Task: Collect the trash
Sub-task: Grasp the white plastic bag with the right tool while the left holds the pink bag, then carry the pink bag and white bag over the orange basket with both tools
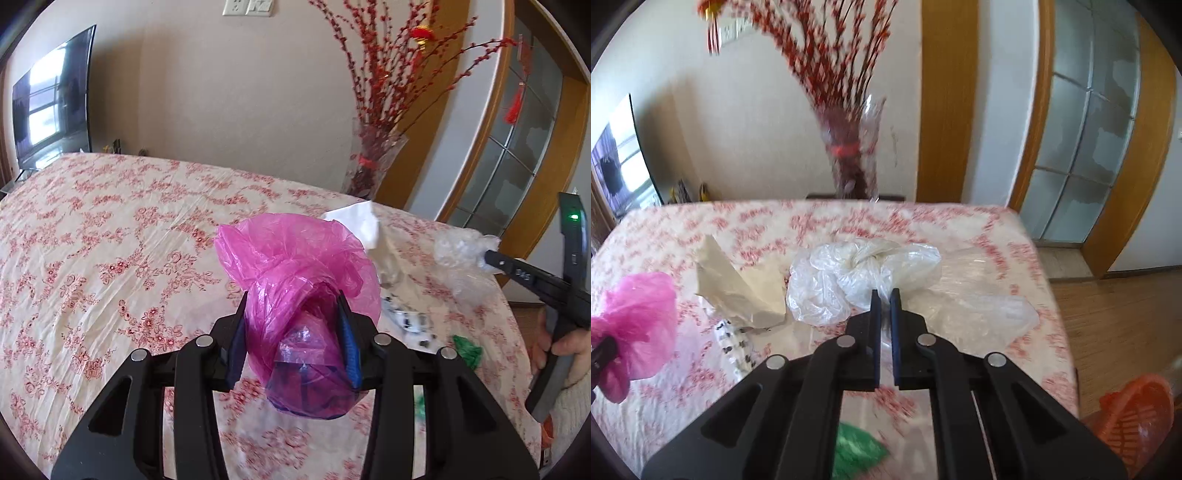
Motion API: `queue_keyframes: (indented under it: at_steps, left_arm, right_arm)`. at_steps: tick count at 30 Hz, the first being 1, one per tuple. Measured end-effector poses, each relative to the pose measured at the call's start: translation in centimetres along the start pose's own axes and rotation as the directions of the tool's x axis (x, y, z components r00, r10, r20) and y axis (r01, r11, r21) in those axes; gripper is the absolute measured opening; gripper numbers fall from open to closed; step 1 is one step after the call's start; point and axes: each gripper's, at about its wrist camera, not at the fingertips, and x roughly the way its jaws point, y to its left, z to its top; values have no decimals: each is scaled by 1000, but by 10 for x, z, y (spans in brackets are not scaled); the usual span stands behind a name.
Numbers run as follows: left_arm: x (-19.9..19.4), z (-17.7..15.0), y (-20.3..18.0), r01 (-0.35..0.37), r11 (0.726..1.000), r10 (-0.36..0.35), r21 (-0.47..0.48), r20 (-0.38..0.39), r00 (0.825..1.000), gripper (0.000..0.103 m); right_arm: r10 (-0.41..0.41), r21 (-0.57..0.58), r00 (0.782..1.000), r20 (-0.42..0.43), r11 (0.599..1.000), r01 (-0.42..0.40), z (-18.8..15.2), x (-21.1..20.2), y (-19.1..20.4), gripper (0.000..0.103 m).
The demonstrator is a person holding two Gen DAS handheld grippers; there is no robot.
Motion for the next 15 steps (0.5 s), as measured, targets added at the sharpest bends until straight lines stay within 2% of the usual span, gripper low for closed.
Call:
queue_keyframes:
  at_steps: [4, 15]
  left_arm:
    - [-17, 0, -20, 28, 999, -28, 27, 17, 999, 42]
    - [-37, -14, -90, 140, 984, -142, 108, 6, 990, 43]
  right_arm:
    - [-12, 41, 999, 44, 999, 10, -7, -38, -21, 6]
    - [-91, 154, 988, 124, 986, 71, -62, -127, -83, 6]
